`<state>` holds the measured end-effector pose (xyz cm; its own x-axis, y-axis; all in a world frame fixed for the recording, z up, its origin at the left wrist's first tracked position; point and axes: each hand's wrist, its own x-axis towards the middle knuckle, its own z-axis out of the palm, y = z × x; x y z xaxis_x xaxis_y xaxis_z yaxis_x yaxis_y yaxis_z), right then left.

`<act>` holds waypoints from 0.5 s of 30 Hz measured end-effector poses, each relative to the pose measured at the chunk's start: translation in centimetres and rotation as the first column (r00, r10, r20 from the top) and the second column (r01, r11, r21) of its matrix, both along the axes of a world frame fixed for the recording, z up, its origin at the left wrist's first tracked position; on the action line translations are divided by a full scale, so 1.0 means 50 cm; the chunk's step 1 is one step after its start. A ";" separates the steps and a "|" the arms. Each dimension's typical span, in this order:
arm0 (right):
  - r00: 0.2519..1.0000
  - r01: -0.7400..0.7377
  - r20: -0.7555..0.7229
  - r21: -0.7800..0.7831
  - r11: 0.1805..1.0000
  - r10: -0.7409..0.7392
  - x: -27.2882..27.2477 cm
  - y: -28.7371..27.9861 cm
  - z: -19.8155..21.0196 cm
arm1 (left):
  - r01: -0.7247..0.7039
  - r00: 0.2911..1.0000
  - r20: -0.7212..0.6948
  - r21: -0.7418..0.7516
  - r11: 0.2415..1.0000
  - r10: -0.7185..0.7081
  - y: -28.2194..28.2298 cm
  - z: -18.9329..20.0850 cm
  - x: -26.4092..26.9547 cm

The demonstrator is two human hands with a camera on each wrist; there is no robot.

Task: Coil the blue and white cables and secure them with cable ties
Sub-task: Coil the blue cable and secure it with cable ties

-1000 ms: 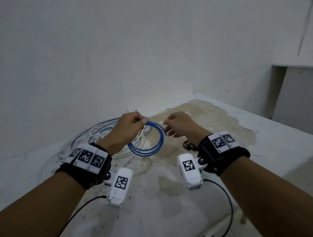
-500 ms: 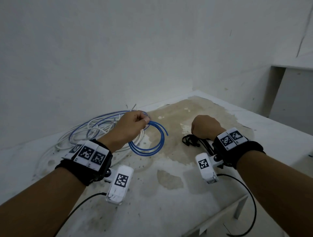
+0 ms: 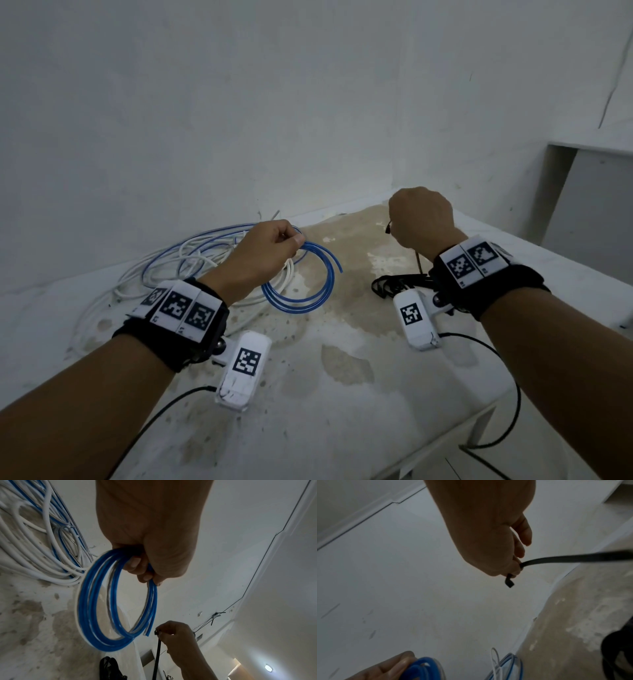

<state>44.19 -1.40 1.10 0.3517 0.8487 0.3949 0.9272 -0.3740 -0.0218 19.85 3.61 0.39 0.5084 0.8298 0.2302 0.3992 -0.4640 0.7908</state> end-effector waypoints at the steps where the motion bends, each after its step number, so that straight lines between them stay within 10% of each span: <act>1: 1.000 -0.023 -0.020 0.048 0.999 0.024 -0.003 0.004 0.004 | 0.002 1.000 0.011 0.003 1.000 -0.002 0.000 0.002 -0.001; 5: 0.942 -0.130 -0.259 0.302 0.944 0.212 -0.035 0.028 0.010 | 0.025 0.995 0.095 0.023 0.999 -0.027 -0.004 0.011 -0.013; 9: 0.733 -0.202 -0.509 0.470 0.859 0.450 -0.123 0.055 0.007 | 0.048 0.984 0.170 0.042 0.998 -0.054 -0.011 0.022 -0.042; 15: -0.035 -0.328 -0.841 0.520 0.789 0.540 -0.282 0.094 0.026 | -0.055 0.976 0.214 0.083 0.995 0.036 0.010 0.032 -0.136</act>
